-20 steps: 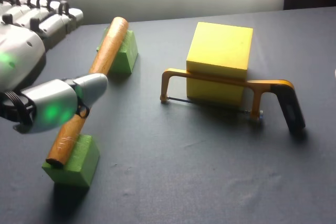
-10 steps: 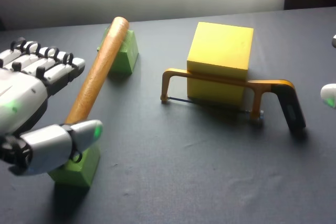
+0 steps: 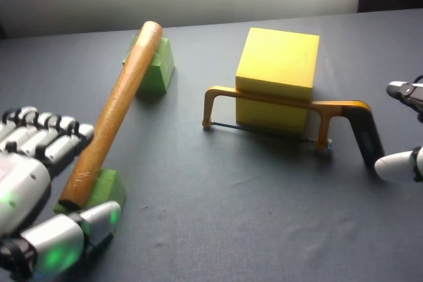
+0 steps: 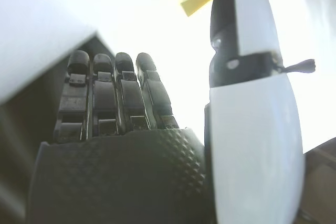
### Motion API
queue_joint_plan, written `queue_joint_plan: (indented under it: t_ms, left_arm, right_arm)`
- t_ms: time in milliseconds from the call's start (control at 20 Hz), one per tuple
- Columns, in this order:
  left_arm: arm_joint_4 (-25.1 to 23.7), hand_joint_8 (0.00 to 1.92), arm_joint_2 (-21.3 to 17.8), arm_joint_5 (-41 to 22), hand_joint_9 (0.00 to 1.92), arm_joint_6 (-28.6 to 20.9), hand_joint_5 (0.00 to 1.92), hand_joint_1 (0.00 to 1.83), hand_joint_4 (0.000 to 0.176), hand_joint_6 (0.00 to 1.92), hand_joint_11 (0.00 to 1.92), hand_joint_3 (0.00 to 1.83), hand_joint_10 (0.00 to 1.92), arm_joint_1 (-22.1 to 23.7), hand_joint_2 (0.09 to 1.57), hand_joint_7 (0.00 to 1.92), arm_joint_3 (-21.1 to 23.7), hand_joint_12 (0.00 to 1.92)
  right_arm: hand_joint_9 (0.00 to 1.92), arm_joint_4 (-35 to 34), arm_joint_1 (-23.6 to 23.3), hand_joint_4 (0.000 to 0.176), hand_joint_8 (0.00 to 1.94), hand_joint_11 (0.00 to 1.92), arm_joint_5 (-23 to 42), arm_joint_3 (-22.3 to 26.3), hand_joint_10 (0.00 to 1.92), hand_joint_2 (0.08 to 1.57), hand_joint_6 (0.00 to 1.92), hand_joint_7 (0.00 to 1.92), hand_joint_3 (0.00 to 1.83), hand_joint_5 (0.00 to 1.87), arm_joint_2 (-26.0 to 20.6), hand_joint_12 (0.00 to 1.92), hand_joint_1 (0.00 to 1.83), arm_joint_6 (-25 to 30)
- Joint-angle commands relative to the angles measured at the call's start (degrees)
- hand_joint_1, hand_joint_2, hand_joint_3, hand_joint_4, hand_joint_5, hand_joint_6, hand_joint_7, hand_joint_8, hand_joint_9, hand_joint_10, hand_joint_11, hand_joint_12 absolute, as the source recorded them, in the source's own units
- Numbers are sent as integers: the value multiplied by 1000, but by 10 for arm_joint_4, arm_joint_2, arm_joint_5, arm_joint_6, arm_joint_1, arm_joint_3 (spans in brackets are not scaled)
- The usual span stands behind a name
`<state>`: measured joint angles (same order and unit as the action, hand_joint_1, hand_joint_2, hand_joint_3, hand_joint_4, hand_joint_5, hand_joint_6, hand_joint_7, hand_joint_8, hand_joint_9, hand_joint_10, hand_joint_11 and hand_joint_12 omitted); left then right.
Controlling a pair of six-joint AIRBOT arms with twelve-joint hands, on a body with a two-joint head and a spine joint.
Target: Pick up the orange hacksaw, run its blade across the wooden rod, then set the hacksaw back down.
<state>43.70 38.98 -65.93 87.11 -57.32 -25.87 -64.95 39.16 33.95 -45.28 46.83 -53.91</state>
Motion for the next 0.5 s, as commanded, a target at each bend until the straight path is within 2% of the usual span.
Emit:
queue_joint_plan:
  t_ms: [0, 50, 300, 350, 450]
  left_arm:
    - [-28, 15, 5, -87, 101, -3, 150, 0, 0, 11, 32, 0, 14, -1, 1272, 141, 0, 57]
    - [-27, 11, 17, -98, 122, -3, 172, 0, 0, 7, 6, 0, 4, -10, 1277, 163, 0, 159]
    - [-25, 6, 42, -110, 85, -3, 132, 0, 0, 7, 0, 0, 4, -28, 1274, 124, -5, 98]
    - [-25, 4, 43, -111, 82, -3, 136, 0, 0, 8, 0, 0, 3, -30, 1274, 121, -5, 100]
    - [-25, 2, 46, -112, 110, -1, 156, 0, 0, 1, 0, 0, 4, -31, 1277, 148, -7, 174]
  right_arm:
    - [41, 19, -12, 0, 1, 0, 46, -6, 3, 947, 2, 70, 12, 119, 0, 290, 1217, 5]
    - [34, 18, -15, 0, 0, 0, 45, -11, 0, 961, 3, 63, 16, 121, 8, 284, 1218, 4]
    - [44, 18, -33, 0, 1, 0, 47, -43, 1, 999, 5, 73, 11, 132, 49, 268, 1179, -3]
    - [82, 18, -35, 0, 6, 0, 45, -49, 8, 976, 7, 115, 0, 157, 56, 366, 1188, -5]
    - [92, 18, -40, 0, 5, 0, 42, -59, 9, 957, 1, 125, 0, 149, 68, 392, 1195, -6]
